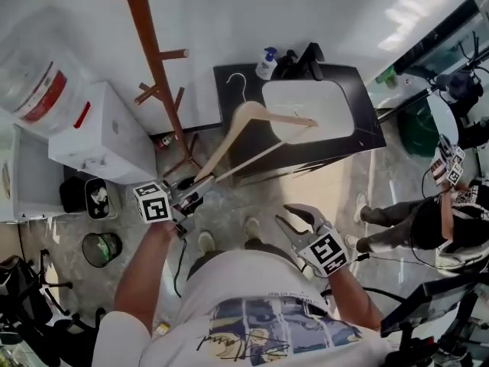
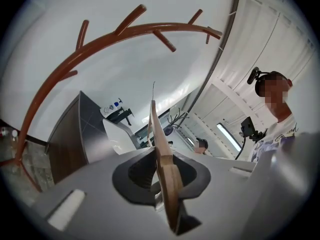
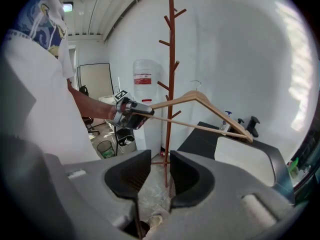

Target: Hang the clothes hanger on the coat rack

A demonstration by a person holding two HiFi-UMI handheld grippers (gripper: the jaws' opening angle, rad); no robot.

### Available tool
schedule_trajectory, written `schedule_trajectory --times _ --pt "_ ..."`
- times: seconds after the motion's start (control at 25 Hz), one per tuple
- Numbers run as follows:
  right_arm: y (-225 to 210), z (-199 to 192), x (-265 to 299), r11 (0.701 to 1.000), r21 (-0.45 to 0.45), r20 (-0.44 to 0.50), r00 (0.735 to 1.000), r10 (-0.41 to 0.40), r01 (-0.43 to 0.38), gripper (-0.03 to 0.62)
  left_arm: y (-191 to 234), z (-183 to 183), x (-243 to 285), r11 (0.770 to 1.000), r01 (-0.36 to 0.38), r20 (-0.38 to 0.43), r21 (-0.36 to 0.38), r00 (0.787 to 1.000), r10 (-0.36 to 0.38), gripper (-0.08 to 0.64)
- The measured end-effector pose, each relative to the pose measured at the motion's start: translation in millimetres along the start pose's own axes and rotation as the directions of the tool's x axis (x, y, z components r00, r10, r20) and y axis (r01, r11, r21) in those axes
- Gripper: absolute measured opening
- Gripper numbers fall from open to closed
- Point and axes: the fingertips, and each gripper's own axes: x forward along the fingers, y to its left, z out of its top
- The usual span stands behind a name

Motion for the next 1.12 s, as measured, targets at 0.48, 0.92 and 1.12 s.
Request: schedule_trajectory --times 0.48,0.92,1.12 --pt "24.7 27.0 41.8 0.996 -0.041 0.057 0.995 0.077 -0.075 0.118 -93.3 75.5 -65.7 0.991 -0.047 0.067 0.124 0.997 0.039 0.048" --pt "40.1 36.7 61.5 0.996 -0.032 0.081 0.993 0.084 -0.081 0.118 -170.7 151.1 -91.3 0.969 0.0 0.087 0.246 0.996 -0.022 0.048" --pt "42.3 35.7 62.7 0.997 -0.019 0.089 0.993 0.082 -0.08 0.118 -194.3 182.6 -87.1 0.952 0.021 0.066 0.307 0.997 -0.043 0.046"
